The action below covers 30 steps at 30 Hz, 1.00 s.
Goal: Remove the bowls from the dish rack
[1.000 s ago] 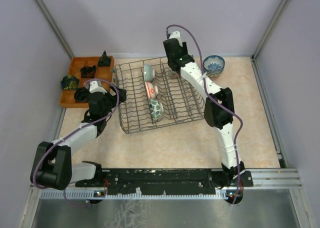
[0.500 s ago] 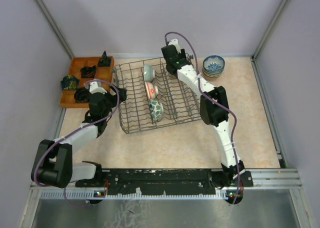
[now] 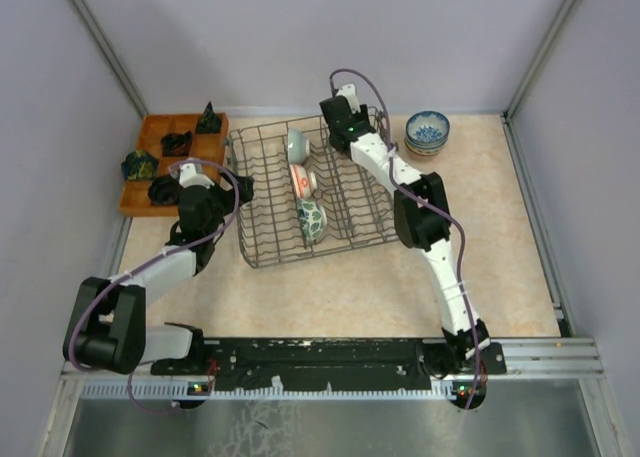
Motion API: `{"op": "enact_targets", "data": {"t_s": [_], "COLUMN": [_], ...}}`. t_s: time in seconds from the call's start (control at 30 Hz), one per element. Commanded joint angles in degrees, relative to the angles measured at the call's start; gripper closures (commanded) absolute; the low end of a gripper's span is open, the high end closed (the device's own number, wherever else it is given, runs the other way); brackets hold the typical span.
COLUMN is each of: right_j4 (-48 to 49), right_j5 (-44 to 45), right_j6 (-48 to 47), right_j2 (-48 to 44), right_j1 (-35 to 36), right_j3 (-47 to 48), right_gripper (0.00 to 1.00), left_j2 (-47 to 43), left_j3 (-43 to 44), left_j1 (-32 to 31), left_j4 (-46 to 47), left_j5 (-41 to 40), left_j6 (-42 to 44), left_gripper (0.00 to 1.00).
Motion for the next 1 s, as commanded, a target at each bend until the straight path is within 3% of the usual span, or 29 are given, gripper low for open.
{"op": "enact_targets", "data": {"t_s": [0.0,0.23,0.9,0.97], "right_j4": [1.0,0.3,0.9,1.1], "right_j5": [2.4,3.4,5.6,6.1], "right_j6": [1.6,2.9,8.1,8.3], "right_j2": [0.8,1.1,-0.9,-1.2], "right_j1": [0.1,0.1,0.1,0.1], "right_j3": [3.5,3.7,0.8,0.7], "right_gripper": [0.50,0.59,1.00,1.00], "left_j2": [0.6,1.1,1.6,1.6], "left_j3": [-0.3,-0.3,-0.3,-0.3], "left_j1": [0.4,0.5,0.9,0.9], "left_j4": [1.9,2.2,2.5,2.5], "left_j5": [-0.4,-0.2,-0.1,-0.1], "left_j6": [-0.3,-0.4,-0.5,-0.4], "left_gripper": [0.01,0.01,0.01,0.01]}}
